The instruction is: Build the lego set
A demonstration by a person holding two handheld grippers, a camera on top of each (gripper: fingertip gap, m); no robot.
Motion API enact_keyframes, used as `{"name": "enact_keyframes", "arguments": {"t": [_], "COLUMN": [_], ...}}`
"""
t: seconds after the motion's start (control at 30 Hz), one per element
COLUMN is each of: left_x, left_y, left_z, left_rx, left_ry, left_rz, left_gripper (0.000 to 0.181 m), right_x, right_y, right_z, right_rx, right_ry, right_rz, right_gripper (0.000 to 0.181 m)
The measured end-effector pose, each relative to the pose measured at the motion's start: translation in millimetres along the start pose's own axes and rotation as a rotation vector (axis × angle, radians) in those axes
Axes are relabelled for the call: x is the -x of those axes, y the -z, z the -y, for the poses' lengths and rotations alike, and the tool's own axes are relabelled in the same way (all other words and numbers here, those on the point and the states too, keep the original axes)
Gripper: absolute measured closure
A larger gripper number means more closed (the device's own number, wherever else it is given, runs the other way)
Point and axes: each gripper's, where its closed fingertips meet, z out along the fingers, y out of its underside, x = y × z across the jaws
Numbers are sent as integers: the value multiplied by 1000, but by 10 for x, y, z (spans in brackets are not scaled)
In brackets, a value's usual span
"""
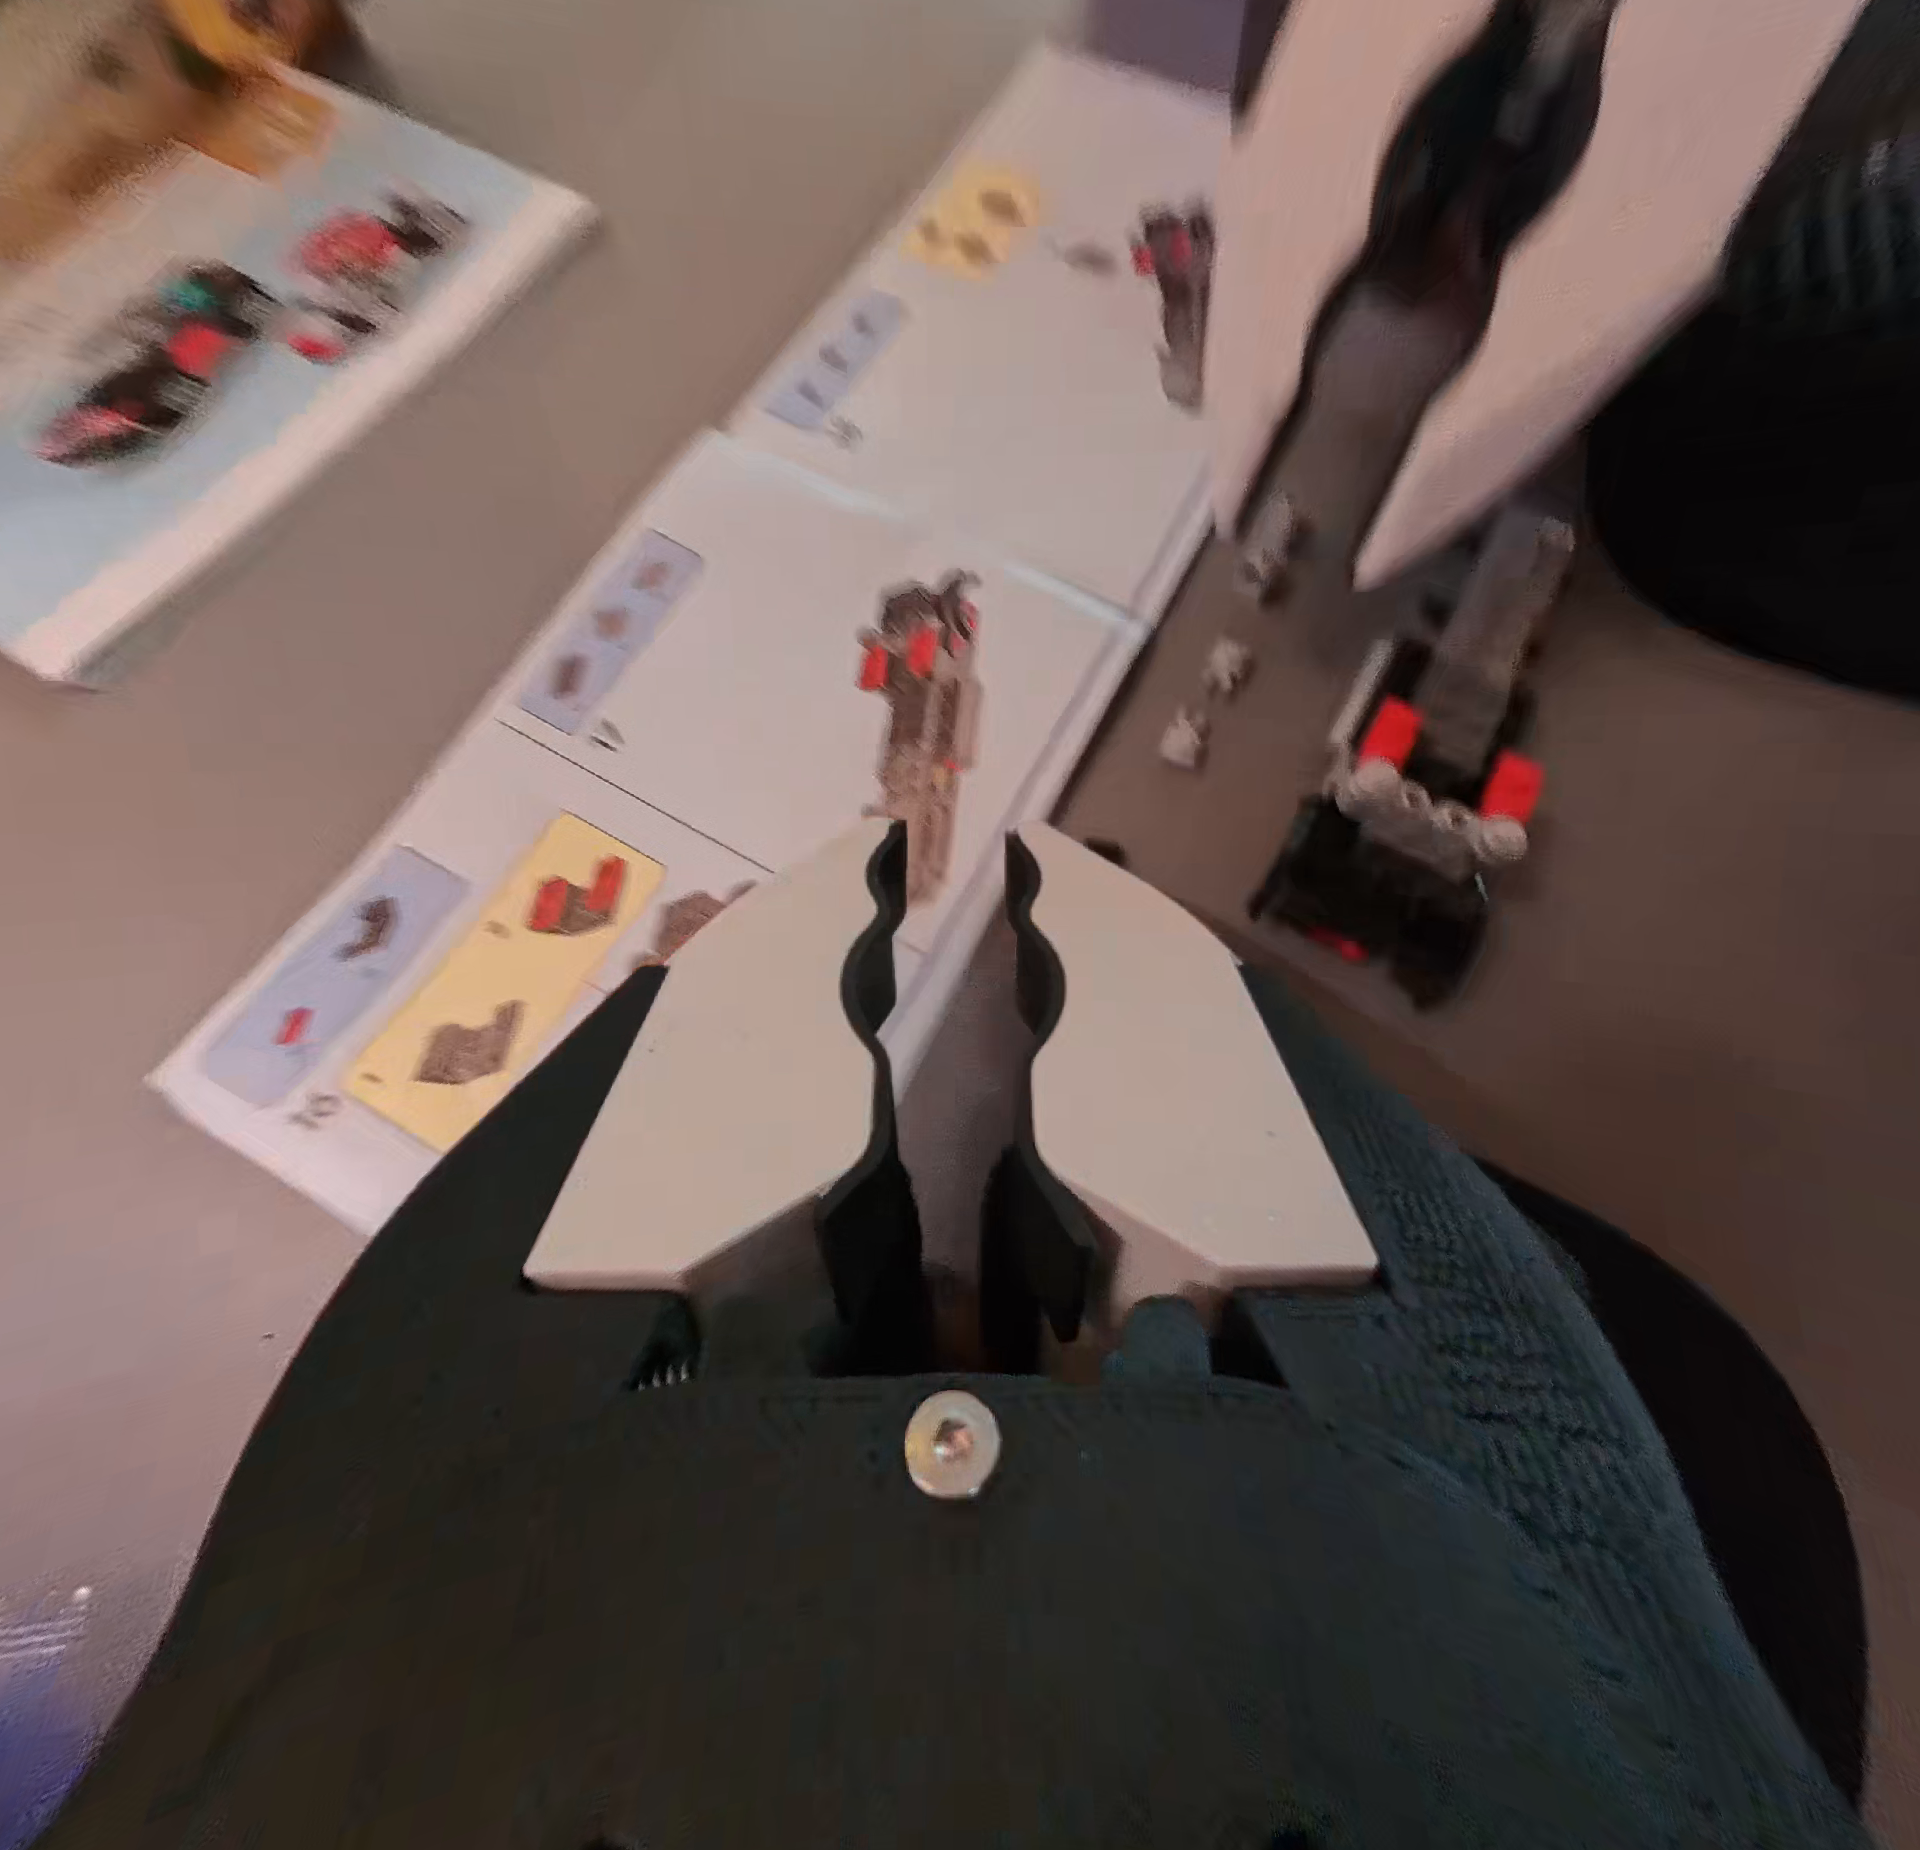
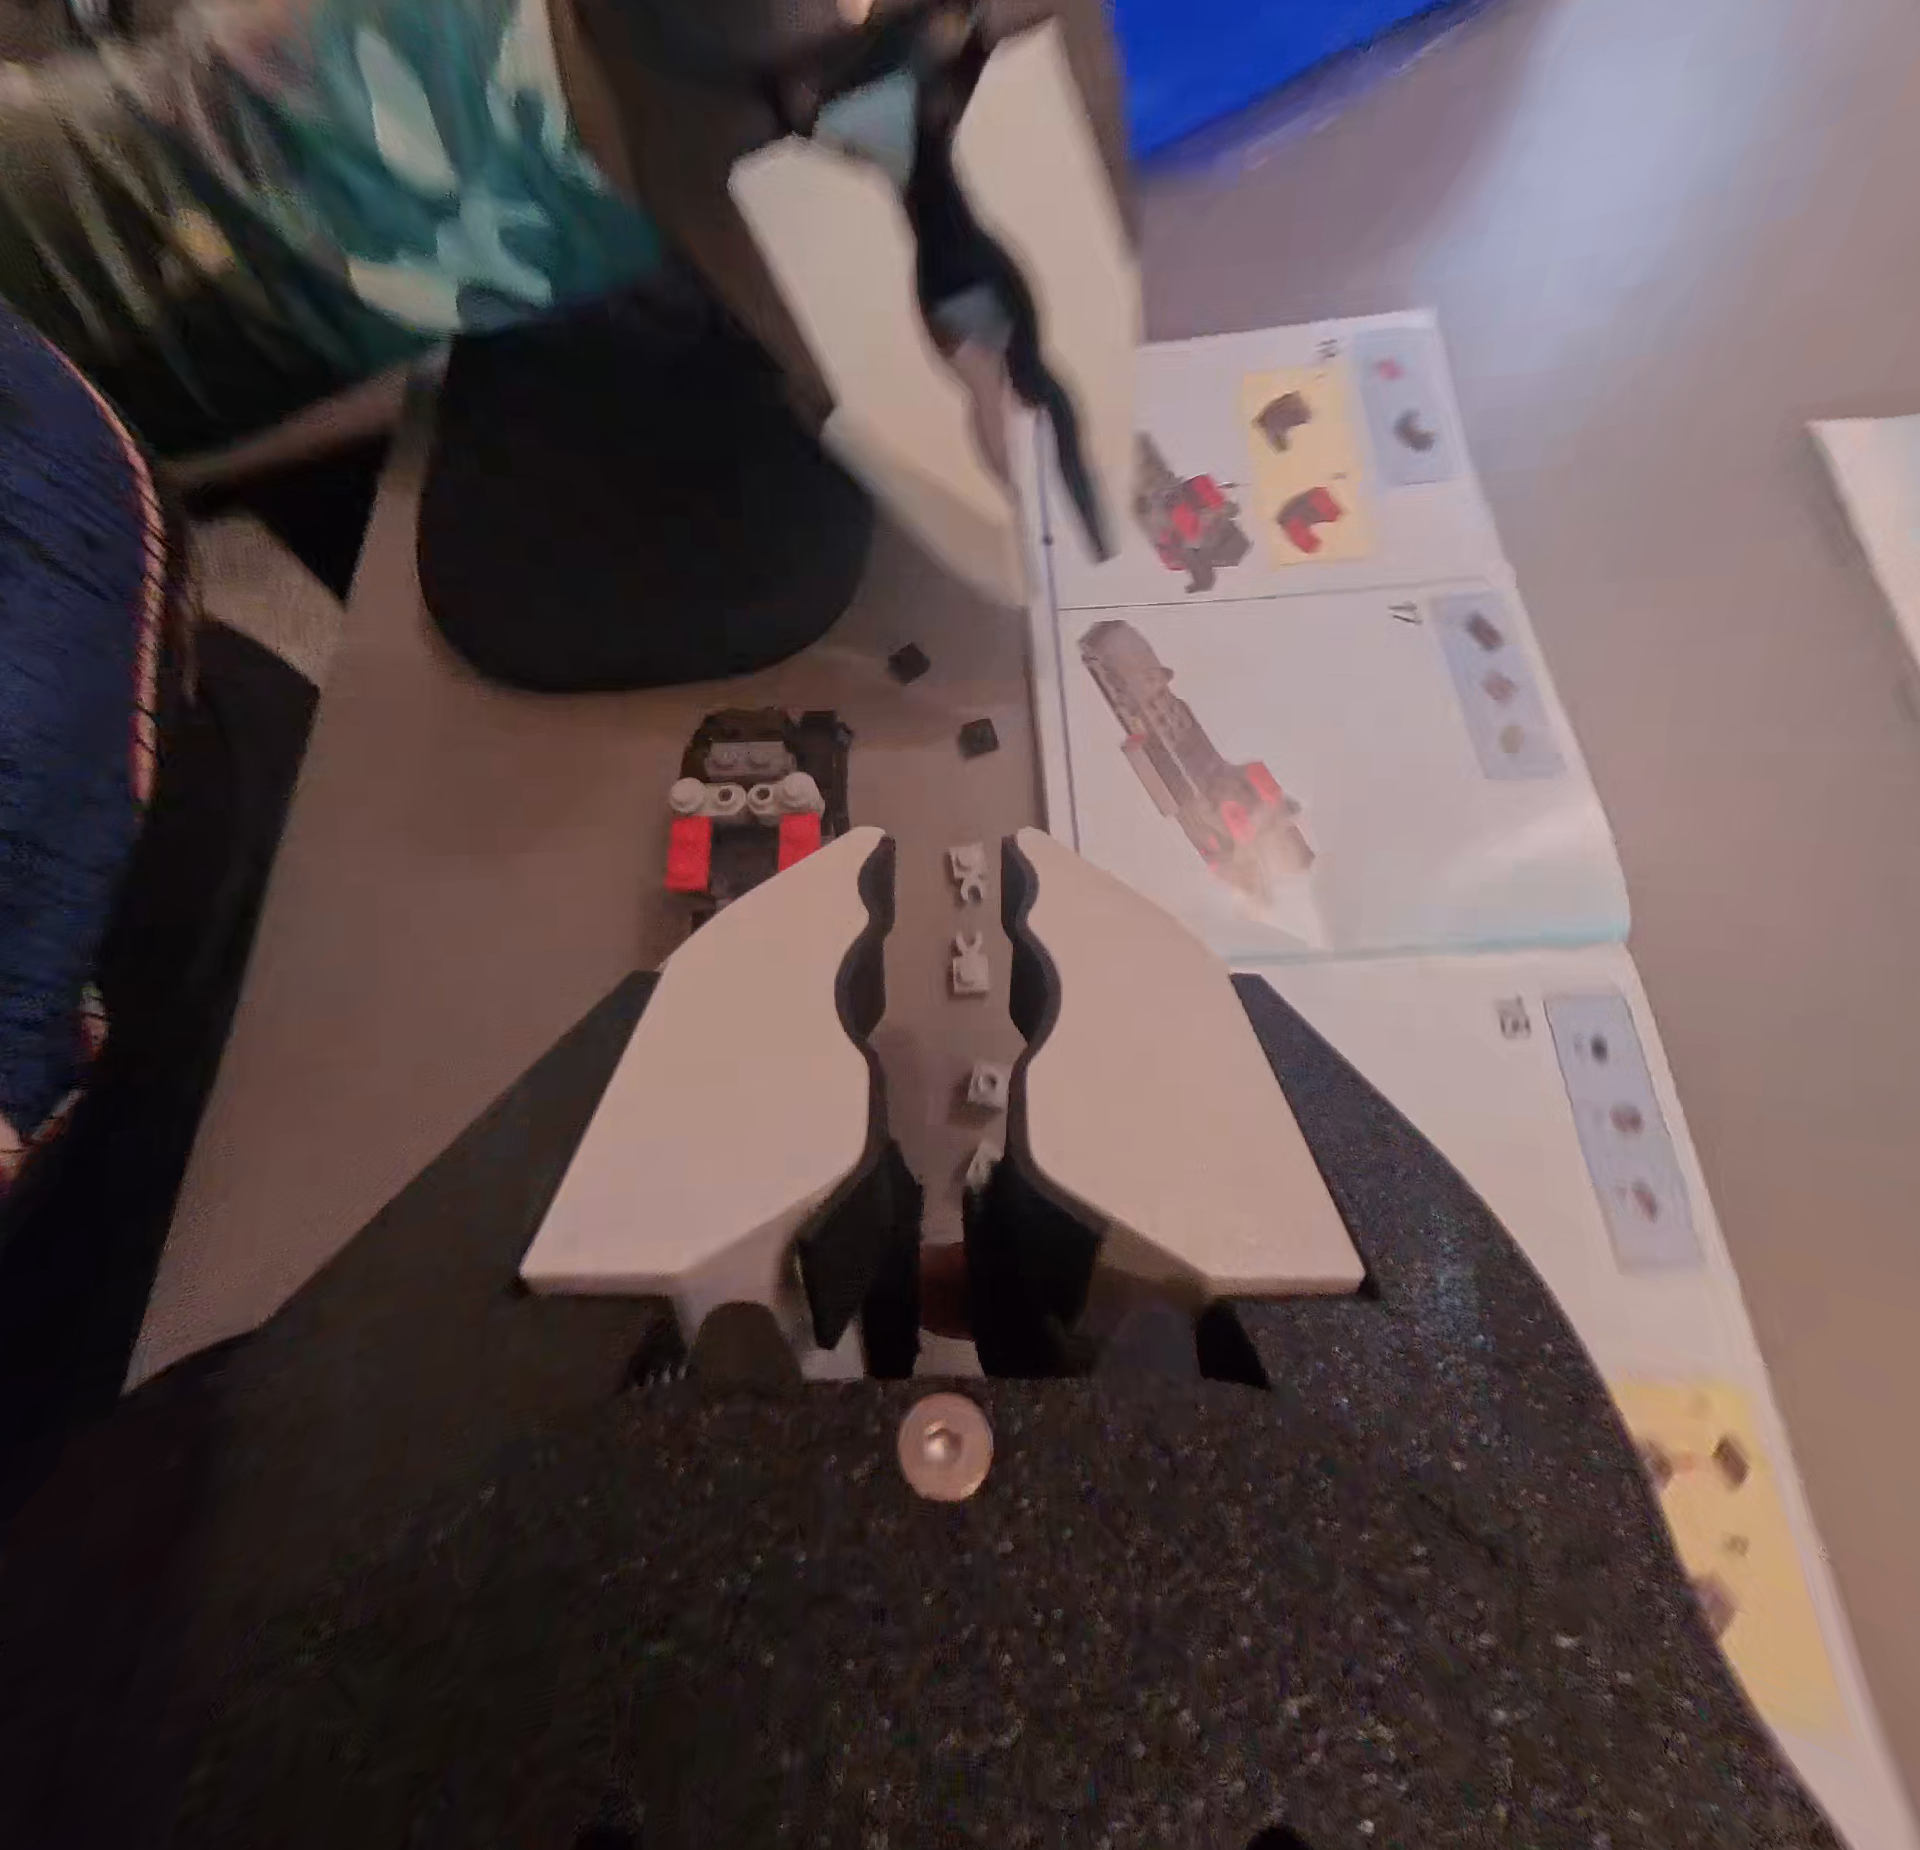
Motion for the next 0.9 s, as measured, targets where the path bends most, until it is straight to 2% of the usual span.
{"name": "enact_keyframes", "arguments": {"t": [0.1,0.17,0.23,0.33,0.47,0.73,0.8,0.9], "left_x": [142,57,1,42,25,15,13,-18], "left_y": [215,447,607,704,671,666,668,639], "left_z": [372,625,696,692,674,671,671,663], "left_rx": [-318,-579,-721,-763,-739,-736,-737,-717], "left_ry": [64,88,110,116,91,84,83,64], "left_rz": [51,-26,-101,-105,-94,-96,-99,-107], "left_gripper": [157,157,155,152,151,150,150,150], "right_x": [-28,-57,-58,-54,-73,-71,-77,-132], "right_y": [-231,-360,-472,-590,-648,-681,-612,-293], "right_z": [106,115,91,20,-73,-94,-92,-60], "right_rx": [111,169,208,254,302,291,278,214], "right_ry": [88,125,151,165,196,209,203,149], "right_rz": [54,83,110,121,102,90,78,21], "right_gripper": [167,170,171,169,169,173,173,173]}}
